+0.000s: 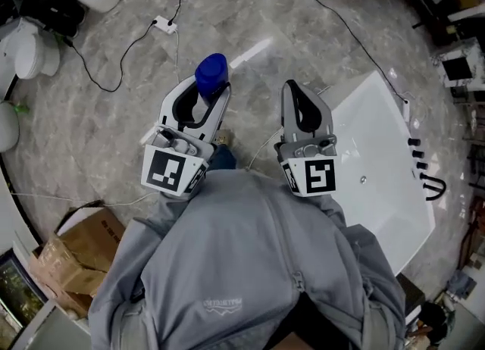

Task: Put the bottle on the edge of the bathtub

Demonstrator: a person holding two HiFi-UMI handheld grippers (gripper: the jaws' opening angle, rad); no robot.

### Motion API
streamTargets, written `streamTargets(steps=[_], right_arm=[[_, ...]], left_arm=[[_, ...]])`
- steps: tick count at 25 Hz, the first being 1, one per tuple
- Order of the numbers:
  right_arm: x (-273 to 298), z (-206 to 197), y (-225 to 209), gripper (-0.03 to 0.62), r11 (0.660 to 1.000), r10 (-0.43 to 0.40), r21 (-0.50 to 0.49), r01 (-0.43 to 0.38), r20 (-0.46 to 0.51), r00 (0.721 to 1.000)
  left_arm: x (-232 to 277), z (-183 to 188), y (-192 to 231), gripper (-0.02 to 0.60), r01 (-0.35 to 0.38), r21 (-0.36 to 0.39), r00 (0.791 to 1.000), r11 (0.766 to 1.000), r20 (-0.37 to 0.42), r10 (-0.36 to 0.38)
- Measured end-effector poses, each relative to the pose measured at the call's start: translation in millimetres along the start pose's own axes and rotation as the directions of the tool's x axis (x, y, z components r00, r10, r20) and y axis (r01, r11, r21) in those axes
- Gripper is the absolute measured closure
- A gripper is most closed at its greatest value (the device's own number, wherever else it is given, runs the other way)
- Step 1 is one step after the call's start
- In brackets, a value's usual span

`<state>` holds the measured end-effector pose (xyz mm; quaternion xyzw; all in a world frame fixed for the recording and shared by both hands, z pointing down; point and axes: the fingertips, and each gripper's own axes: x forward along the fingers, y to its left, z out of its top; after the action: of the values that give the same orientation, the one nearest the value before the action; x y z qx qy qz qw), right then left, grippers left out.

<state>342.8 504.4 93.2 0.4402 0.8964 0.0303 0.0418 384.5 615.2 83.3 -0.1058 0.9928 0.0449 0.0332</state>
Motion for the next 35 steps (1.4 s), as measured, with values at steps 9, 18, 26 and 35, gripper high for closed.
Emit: streamTargets(steps=[9, 18, 26, 35], right_arm=[[-5, -12, -75, 0.591, 0.946, -0.323, -0.015, 0.323, -0.033, 0.946], [-19, -21, -108, 0.591, 0.844, -0.536, -0.027, 0.535, -0.037, 0.843], [-34, -22, -128, 0.591, 0.776, -0.631, -0.040, 0.630, -0.044, 0.775], [-65, -29, -141, 0.591, 0.703, -0.710, -0.042, 0.710, -0.085, 0.699]], left_arm=[[97, -10, -32, 0.432, 0.354, -0.041, 0.935, 0.934, -0.018, -0.355], [150, -20, -54, 0.432, 0.564, -0.049, 0.824, 0.824, -0.025, -0.566], [171, -27, -74, 0.433, 0.649, -0.071, 0.758, 0.758, -0.029, -0.652], [185, -37, -97, 0.431, 0.701, -0.108, 0.706, 0.705, -0.038, -0.708]])
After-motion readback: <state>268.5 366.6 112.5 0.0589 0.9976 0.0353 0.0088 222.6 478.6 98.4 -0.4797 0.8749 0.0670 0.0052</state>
